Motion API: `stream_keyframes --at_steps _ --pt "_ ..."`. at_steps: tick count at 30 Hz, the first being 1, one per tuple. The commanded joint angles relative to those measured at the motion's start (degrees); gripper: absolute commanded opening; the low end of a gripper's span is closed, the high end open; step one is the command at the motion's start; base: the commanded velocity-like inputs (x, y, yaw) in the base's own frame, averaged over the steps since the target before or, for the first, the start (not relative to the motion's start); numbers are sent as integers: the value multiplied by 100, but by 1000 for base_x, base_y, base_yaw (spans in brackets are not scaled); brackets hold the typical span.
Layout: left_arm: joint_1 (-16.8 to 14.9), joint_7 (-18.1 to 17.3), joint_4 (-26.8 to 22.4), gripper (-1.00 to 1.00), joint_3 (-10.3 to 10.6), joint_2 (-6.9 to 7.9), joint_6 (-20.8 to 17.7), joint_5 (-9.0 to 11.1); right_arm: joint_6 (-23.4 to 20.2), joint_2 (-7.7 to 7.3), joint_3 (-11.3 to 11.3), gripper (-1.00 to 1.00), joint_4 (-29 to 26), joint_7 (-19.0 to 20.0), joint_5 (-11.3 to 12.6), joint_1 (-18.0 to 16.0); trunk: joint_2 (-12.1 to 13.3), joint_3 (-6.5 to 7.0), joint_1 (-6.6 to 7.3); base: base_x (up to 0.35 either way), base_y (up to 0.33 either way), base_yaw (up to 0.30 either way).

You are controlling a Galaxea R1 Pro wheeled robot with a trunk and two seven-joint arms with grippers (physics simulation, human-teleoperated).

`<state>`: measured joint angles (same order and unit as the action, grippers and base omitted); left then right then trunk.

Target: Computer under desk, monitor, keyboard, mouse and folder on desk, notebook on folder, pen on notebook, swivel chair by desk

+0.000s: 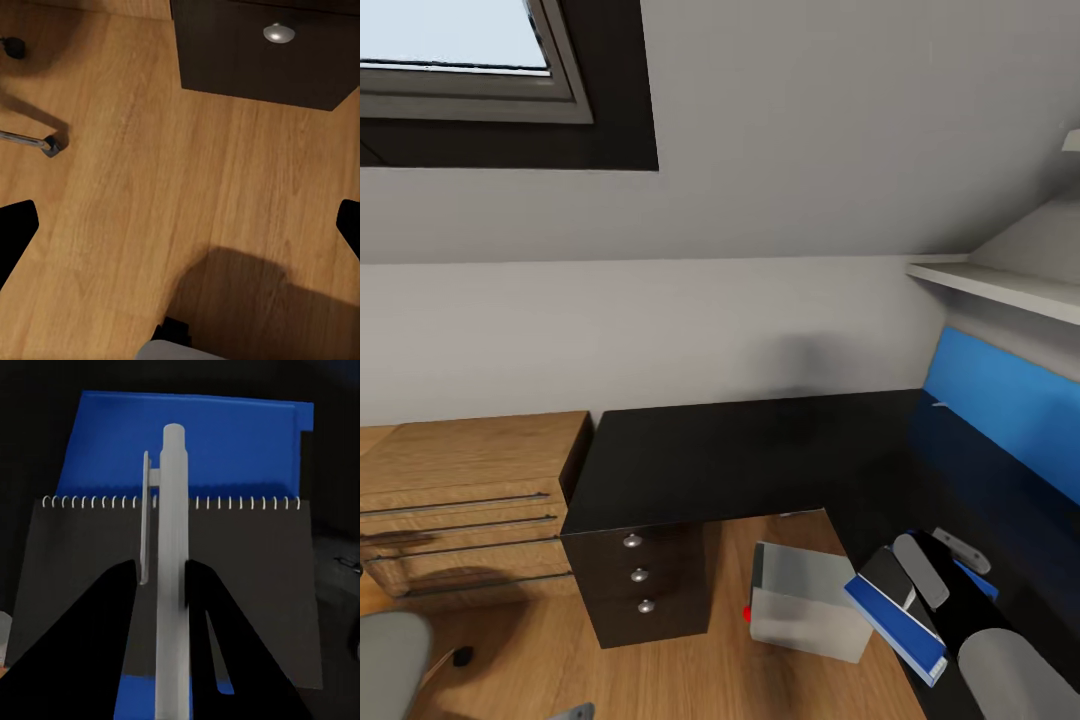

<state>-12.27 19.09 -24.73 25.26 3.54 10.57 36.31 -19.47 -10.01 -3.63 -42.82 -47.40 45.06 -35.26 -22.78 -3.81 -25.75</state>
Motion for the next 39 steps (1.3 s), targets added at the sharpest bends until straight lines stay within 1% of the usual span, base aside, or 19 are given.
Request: stream_keyframes --at_steps 1,7,22,23,39 --pt "-4 37 -6 100 49 6 24 52 20 -9 -28 -100 114 38 21 -46 -14 -14 -4 0 0 0" --pt "-6 35 -6 100 55 5 24 44 83 -47 -30 -100 290 132 20 -133 -14 -14 -4 0 0 0" --pt "-7 34 -6 100 58 6 24 43 92 -62 -32 -100 310 143 20 -148 -14 -14 -4 0 0 0" --pt "-7 34 -6 100 58 6 23 43 92 -59 -31 100 310 143 20 -148 -14 -14 -4 0 0 0" --pt "-5 35 -6 100 58 7 22 43 92 -59 -32 100 274 141 20 -148 -14 -14 -4 0 0 0"
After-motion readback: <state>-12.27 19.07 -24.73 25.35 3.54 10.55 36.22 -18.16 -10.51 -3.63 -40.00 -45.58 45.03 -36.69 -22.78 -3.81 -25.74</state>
